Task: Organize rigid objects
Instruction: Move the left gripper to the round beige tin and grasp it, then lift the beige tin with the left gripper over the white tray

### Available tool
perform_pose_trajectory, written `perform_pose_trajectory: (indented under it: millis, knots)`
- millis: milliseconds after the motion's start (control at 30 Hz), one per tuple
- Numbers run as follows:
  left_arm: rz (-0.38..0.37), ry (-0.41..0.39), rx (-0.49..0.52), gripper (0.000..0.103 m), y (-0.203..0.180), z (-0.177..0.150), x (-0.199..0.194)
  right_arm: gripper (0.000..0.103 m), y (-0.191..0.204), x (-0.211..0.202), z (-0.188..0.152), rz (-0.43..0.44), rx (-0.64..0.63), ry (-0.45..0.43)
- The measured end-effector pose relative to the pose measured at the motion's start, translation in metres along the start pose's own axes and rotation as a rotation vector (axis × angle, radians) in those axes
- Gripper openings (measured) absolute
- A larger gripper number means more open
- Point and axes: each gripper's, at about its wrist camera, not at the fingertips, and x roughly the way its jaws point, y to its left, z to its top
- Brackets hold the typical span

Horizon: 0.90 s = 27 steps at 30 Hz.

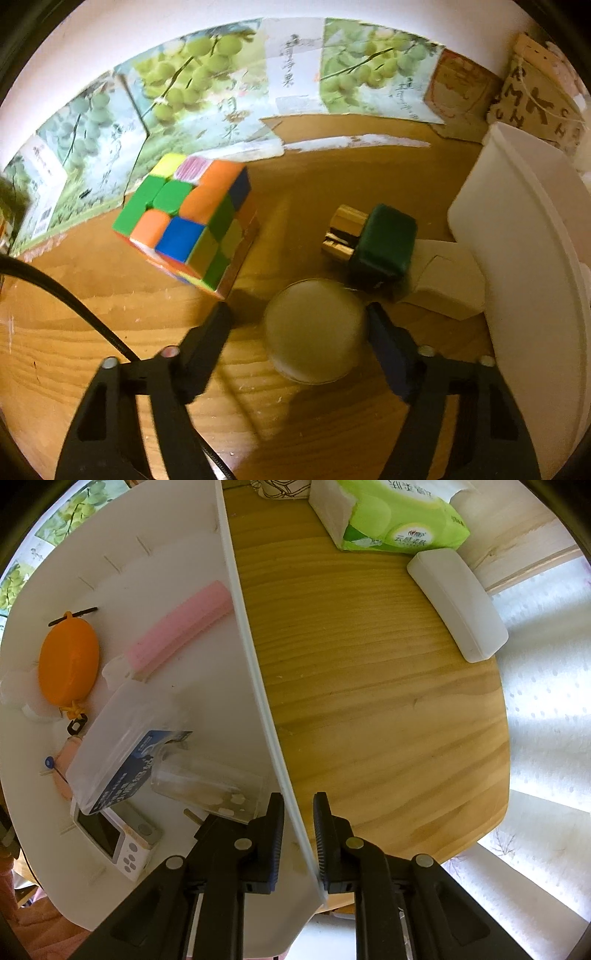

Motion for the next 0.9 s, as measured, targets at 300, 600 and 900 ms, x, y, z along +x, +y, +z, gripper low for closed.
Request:
perform_pose_trajectory:
  millis: [300,600,900]
  knots:
    - [-0.021,-0.023,0.033,0.059,-0.004,0.001,0.000,0.017,0.002,0.000,-0.005,-0.003,0.004,-0.016]
    - [-0.020,-0.019,0.046,0.059,-0.013,-0.009,-0.008,0.017,0.008,-0.007,-0.009,-0.006,-0.009,-0.034]
    - [-0.023,-0.053,0.104,0.059,-0.041,-0.021,-0.036,0.016,0.011,-0.011,-0.018,0.005,-0.043,-0.070]
